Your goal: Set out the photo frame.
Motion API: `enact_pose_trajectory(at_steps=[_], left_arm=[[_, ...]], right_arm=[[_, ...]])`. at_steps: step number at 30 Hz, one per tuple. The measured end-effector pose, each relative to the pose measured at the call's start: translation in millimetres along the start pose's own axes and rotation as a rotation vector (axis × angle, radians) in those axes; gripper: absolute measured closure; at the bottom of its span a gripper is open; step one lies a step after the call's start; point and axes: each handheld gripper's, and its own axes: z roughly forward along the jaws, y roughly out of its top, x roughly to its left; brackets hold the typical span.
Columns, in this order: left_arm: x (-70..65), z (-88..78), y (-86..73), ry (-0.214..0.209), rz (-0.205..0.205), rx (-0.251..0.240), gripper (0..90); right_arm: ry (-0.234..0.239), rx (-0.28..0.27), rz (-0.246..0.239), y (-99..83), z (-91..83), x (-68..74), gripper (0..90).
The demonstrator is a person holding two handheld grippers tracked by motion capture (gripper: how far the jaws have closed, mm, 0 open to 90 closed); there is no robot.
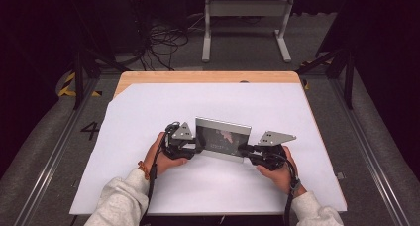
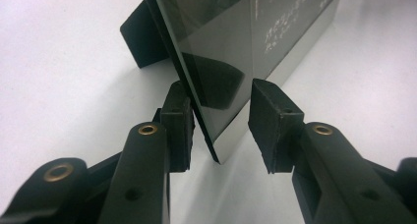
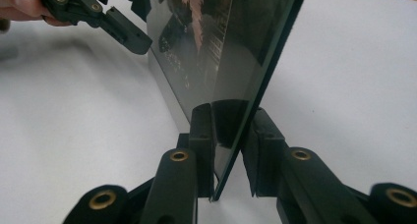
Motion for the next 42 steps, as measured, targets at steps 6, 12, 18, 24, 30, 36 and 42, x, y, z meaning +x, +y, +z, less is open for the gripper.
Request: enact_pose_trajectory(at_steps=[6, 12, 18, 24, 30, 36, 42], left_arm=[[-3.6, -2.9, -2.4, 0.004, 0.005, 0.003, 64.1], [-2.5, -8.4, -3.2, 0.017, -0.001, -0.051, 67.7], [-1.7, -8.5, -2.2, 0.022, 0.001, -0.068, 68.2], [-1.5, -8.8, -2.6, 0.021, -0.004, -0.07, 68.7], [-3.1, -12.1, -3.5, 0.033, 0.004, -0.057, 70.4], [-4.9, -15.6, -5.0, 0.053, 0.017, -0.04, 71.9], [-7.2, -14.8, -9.1, 0.067, 0.025, -0.017, 73.1]], right_arm=[[-0.024, -0.005, -0.001, 0.0, 1.4, 2.4, 73.3], [-0.042, 0.0, 0.0, -1.6, 0.0, 2.6, 72.4], [-0.034, -0.01, 0.0, -4.2, -7.6, -0.1, 79.9], [-0.043, -0.003, -0.007, -3.9, -8.0, 1.1, 80.5], [-0.064, -0.011, -0.004, -2.8, -4.2, 1.2, 79.5], [-0.089, -0.017, -0.006, -0.6, 1.0, 2.5, 78.4], [-0.088, -0.024, -0.004, -0.7, 2.6, 1.9, 78.0]])
